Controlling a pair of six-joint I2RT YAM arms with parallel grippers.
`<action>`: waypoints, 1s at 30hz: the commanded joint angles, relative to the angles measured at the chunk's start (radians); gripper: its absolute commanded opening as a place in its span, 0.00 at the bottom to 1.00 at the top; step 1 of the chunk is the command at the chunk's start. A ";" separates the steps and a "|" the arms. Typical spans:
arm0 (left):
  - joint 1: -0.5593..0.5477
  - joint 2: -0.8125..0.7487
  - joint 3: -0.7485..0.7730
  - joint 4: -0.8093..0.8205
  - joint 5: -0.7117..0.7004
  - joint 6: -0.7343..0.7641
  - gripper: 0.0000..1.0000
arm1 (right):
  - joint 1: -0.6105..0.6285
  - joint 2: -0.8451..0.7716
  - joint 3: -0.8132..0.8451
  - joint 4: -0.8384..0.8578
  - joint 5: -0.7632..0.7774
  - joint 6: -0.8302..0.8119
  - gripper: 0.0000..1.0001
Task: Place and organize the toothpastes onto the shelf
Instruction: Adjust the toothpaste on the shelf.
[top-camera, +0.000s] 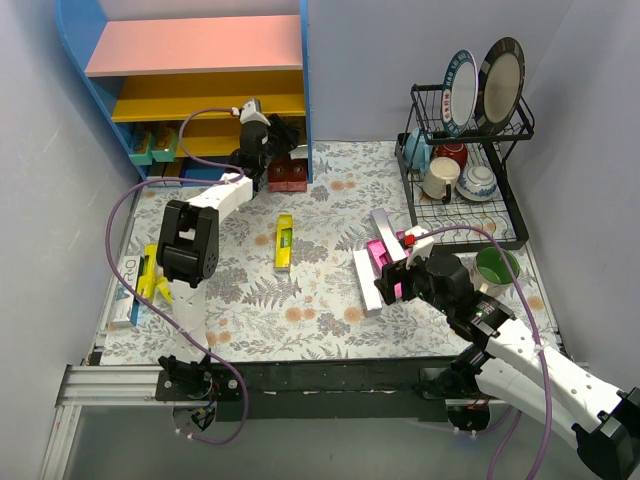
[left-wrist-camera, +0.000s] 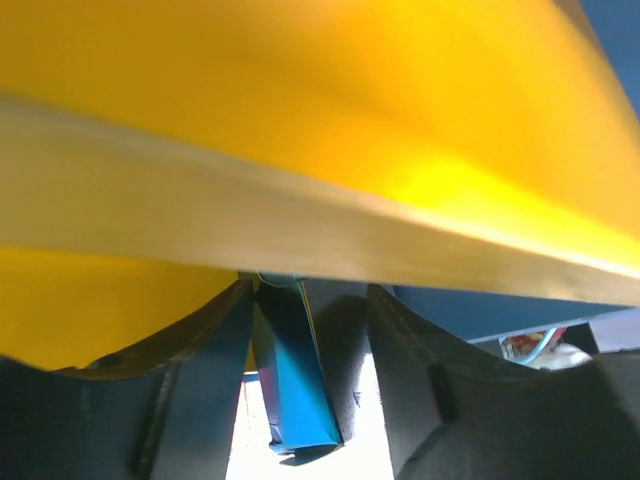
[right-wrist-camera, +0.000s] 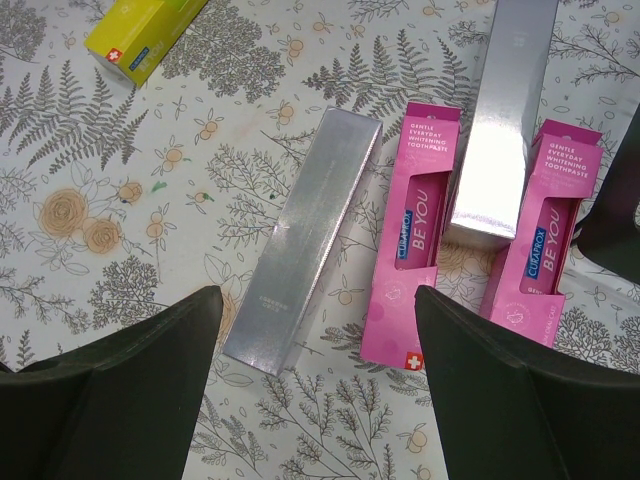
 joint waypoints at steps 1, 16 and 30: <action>0.000 -0.004 0.033 0.042 0.058 0.068 0.52 | 0.001 -0.015 0.009 0.018 0.015 0.003 0.86; 0.085 -0.003 -0.016 0.164 0.347 0.093 0.84 | 0.001 -0.019 0.012 0.009 0.012 0.003 0.86; 0.086 0.092 0.054 0.205 0.527 0.129 0.95 | 0.001 -0.019 0.017 -0.007 0.012 0.007 0.86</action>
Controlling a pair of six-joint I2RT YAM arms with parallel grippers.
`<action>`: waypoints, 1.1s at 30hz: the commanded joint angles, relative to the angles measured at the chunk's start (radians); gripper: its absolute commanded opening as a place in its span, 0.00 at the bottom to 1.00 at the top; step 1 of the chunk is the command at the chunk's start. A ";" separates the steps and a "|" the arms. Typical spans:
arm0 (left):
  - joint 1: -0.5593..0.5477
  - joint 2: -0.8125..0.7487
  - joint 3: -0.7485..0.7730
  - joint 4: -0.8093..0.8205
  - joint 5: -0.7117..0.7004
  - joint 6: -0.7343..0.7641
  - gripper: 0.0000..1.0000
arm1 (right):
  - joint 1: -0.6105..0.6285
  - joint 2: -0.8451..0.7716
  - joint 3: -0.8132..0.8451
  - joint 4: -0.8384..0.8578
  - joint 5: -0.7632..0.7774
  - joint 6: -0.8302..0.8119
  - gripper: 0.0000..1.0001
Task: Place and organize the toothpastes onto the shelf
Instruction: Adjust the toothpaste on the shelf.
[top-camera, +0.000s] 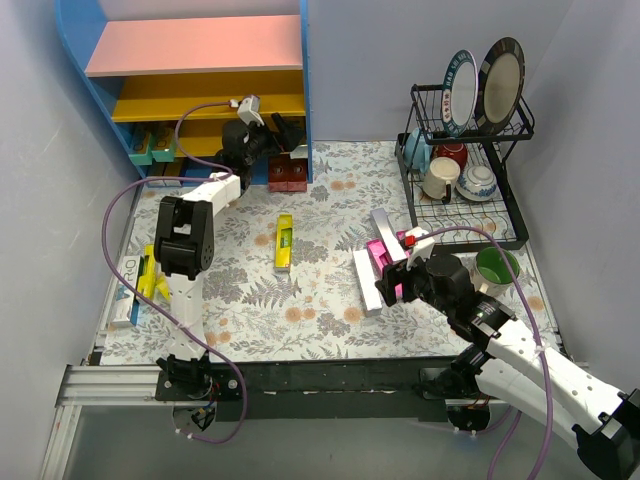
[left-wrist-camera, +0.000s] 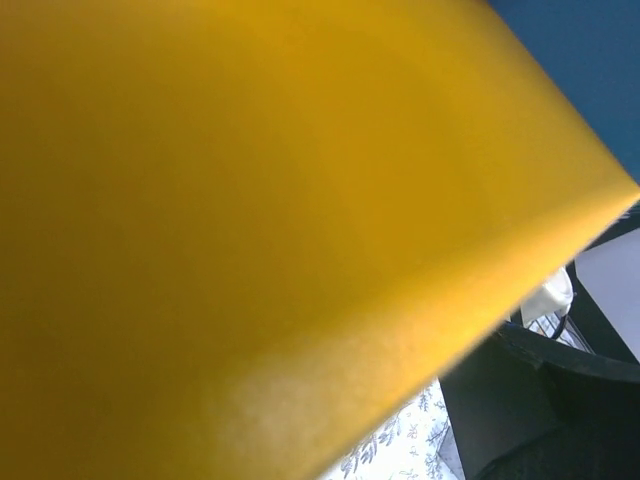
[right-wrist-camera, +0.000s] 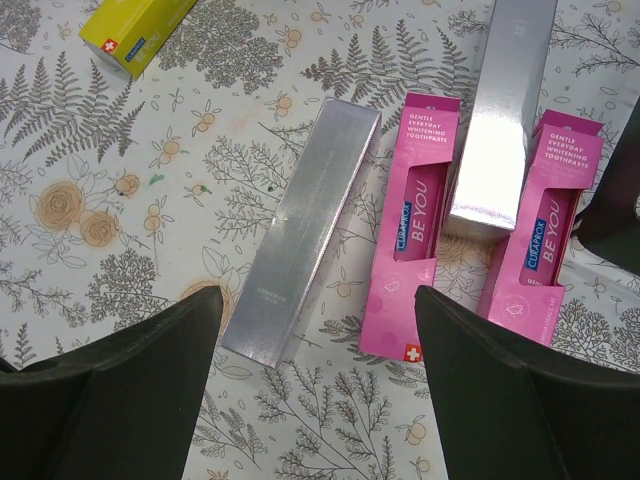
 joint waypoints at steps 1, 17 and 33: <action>-0.008 0.021 0.027 0.051 0.103 0.009 0.95 | -0.001 -0.007 0.018 0.016 0.009 0.008 0.86; -0.002 0.013 -0.034 0.223 0.227 -0.051 0.96 | 0.001 -0.016 0.024 0.004 0.000 0.011 0.86; 0.040 -0.208 -0.198 0.174 0.052 0.061 0.98 | 0.001 -0.063 0.040 -0.019 0.000 0.017 0.86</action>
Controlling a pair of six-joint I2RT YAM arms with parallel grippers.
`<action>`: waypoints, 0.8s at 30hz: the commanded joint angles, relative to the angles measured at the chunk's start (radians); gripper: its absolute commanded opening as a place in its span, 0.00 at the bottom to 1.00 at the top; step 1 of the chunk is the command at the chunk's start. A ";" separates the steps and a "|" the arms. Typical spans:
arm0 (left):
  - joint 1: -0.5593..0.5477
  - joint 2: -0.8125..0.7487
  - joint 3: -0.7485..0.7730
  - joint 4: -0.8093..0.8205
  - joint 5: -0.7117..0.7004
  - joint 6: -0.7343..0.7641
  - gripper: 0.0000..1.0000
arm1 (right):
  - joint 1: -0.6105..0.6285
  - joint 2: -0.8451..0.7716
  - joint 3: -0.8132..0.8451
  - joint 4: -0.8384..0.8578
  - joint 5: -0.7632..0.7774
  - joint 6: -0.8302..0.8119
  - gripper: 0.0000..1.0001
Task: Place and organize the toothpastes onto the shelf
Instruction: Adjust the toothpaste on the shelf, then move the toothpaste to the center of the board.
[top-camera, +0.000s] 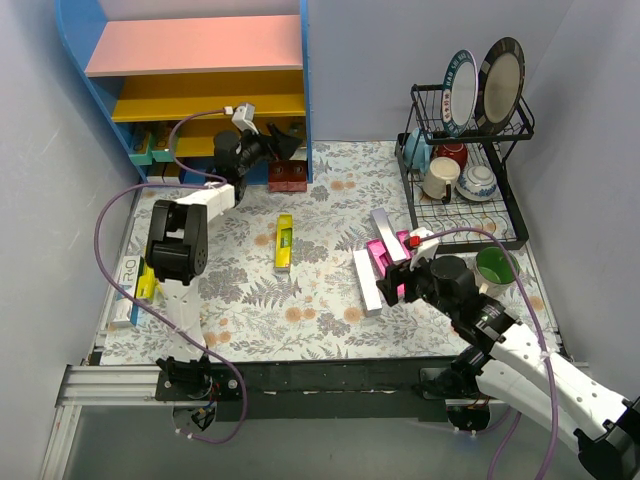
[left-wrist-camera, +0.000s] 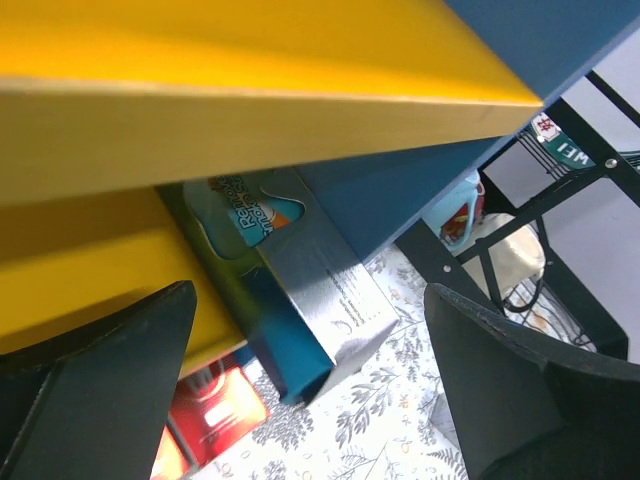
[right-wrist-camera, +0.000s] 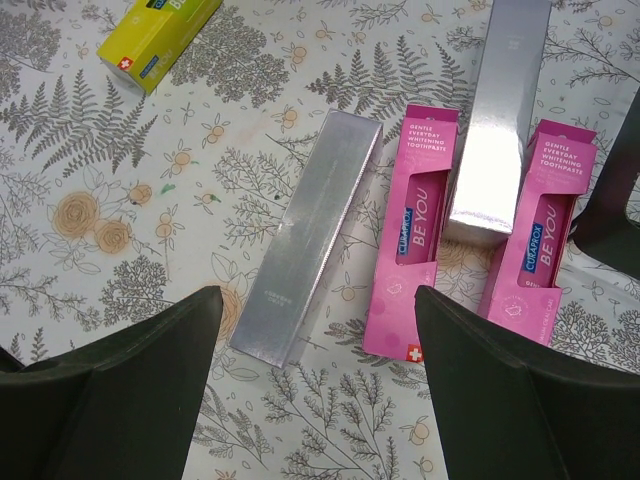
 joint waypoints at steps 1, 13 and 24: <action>0.014 -0.171 -0.059 -0.027 -0.046 0.079 0.98 | 0.001 -0.029 0.041 -0.012 0.000 0.006 0.86; 0.032 -0.804 -0.538 -0.347 -0.636 0.186 0.98 | 0.001 -0.059 0.058 -0.030 -0.025 0.008 0.86; 0.343 -1.035 -0.676 -0.827 -1.012 0.125 0.98 | 0.001 -0.008 0.070 -0.004 -0.134 0.016 0.86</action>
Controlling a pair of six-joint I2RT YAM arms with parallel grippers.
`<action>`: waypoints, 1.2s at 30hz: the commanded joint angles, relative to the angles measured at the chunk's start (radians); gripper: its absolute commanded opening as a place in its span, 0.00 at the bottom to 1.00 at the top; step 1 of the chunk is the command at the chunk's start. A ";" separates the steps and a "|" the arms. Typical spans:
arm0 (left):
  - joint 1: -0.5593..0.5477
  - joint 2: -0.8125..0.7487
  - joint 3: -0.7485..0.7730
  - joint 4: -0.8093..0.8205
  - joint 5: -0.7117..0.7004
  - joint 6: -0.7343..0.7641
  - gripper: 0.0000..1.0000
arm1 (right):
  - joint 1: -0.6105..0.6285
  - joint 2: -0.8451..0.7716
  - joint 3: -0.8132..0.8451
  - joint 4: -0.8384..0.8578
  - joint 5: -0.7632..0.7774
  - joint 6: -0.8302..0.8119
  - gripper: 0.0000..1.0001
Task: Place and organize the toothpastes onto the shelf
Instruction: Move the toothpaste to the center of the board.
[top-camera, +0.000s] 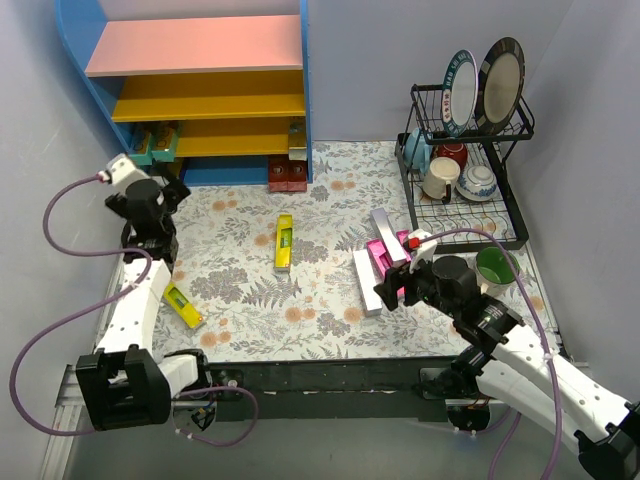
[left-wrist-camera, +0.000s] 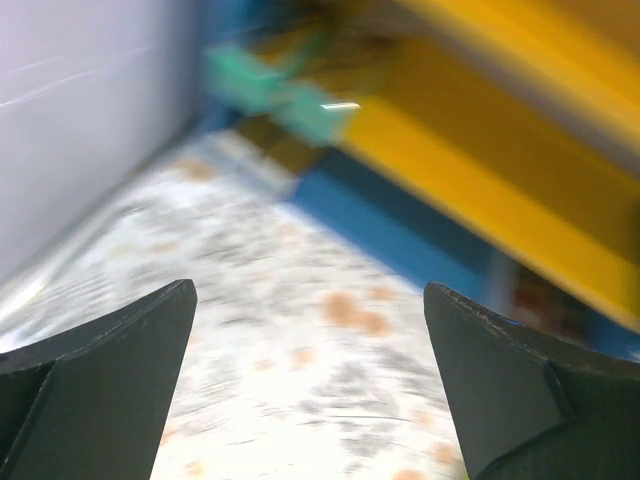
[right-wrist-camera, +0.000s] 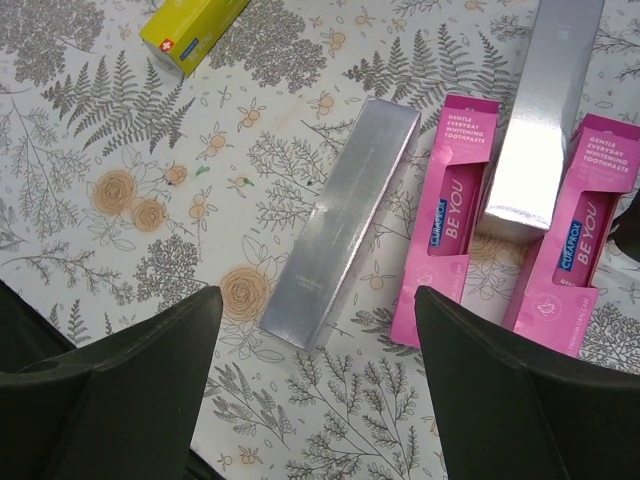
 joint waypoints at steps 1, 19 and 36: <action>0.186 0.002 -0.052 -0.249 -0.169 -0.067 0.98 | 0.001 0.030 0.059 0.043 -0.075 0.003 0.86; 0.482 0.228 -0.158 -0.212 -0.225 -0.236 0.98 | 0.001 0.113 0.096 0.055 -0.160 -0.011 0.86; 0.490 0.259 -0.199 -0.358 0.206 -0.429 0.96 | -0.001 0.088 0.062 0.086 -0.154 -0.008 0.86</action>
